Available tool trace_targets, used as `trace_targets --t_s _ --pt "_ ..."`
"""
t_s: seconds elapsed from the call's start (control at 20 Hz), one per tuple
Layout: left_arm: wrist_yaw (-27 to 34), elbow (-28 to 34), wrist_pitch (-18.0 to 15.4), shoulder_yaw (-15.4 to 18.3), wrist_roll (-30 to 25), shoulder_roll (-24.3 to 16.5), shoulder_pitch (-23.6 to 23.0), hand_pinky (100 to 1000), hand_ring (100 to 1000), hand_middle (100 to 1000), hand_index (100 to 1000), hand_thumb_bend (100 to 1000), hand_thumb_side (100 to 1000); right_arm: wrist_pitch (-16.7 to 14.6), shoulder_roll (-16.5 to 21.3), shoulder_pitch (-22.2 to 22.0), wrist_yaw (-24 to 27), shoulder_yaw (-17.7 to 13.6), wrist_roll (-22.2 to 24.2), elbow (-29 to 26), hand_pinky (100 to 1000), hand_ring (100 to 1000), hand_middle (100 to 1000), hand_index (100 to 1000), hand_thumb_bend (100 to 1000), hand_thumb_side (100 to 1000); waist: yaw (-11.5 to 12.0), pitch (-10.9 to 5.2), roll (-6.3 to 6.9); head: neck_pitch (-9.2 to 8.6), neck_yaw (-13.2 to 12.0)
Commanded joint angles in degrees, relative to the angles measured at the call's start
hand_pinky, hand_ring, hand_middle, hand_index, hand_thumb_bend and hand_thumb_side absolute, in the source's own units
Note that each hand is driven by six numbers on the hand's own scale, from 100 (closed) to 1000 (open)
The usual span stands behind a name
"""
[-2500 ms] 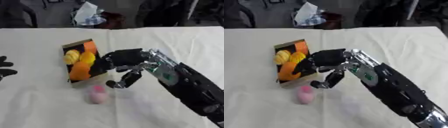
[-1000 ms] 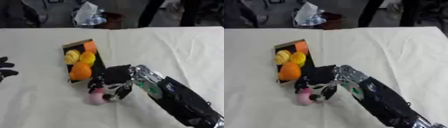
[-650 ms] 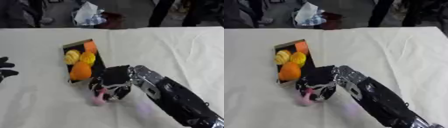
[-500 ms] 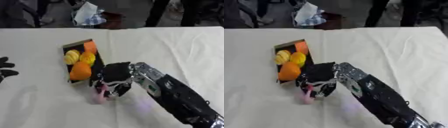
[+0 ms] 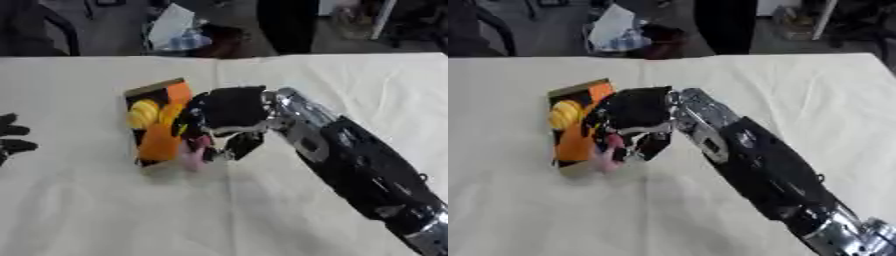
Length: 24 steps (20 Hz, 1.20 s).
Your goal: Pick up objects on the table and place them in the box.
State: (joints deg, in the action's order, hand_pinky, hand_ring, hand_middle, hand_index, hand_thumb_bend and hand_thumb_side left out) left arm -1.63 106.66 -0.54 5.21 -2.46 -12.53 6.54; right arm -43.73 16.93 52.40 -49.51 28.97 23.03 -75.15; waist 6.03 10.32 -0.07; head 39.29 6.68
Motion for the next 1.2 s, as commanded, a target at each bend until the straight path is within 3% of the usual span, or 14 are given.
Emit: trace_targets --t_s 0.05,0.4,0.65,0.85,1.1,1.2 --pt "-0.15 0.69 -0.1 0.13 -0.13 -0.79 0.2 745 579 624 806 100 846 -3.11 0.07 1.76 0.12 -1.48 3.44 0.89 775 781 767 502 100 100 0.1 -1.73 0.6 -0.31 0.21" --pt "-0.13 0.68 -0.11 0.14 -0.13 -0.74 0.22 746 578 623 806 100 848 -3.44 -0.22 1.79 -0.88 -1.69 2.59 1.76 774 771 765 520 100 100 0.2 -1.66 0.64 -0.36 0.27" --pt "0.13 0.71 -0.12 -0.28 -0.57 -0.29 0.51 746 578 623 806 100 848 0.67 -5.15 1.82 -5.1 -7.8 6.58 8.54 774 769 765 527 100 100 1.77 -1.36 0.8 -0.63 1.38" --pt "0.22 0.7 -0.14 -0.34 -0.68 -0.21 0.55 746 578 623 806 100 848 3.53 -7.78 3.07 -8.96 -9.1 5.67 14.81 774 769 764 529 100 100 2.13 -1.26 0.95 -0.67 1.71" --pt "0.27 0.67 -0.14 -0.41 -0.78 -0.13 0.55 747 577 623 806 100 849 1.21 -9.18 4.18 -13.67 -10.71 1.16 22.24 774 773 768 538 100 100 2.19 -1.24 1.09 -0.71 1.87" --pt "0.28 0.64 -0.14 -0.41 -0.78 -0.1 0.52 747 577 623 806 100 849 0.42 -9.42 4.51 -15.74 -11.66 -0.91 24.08 774 772 768 586 100 100 2.2 -1.26 1.13 -0.73 1.92"
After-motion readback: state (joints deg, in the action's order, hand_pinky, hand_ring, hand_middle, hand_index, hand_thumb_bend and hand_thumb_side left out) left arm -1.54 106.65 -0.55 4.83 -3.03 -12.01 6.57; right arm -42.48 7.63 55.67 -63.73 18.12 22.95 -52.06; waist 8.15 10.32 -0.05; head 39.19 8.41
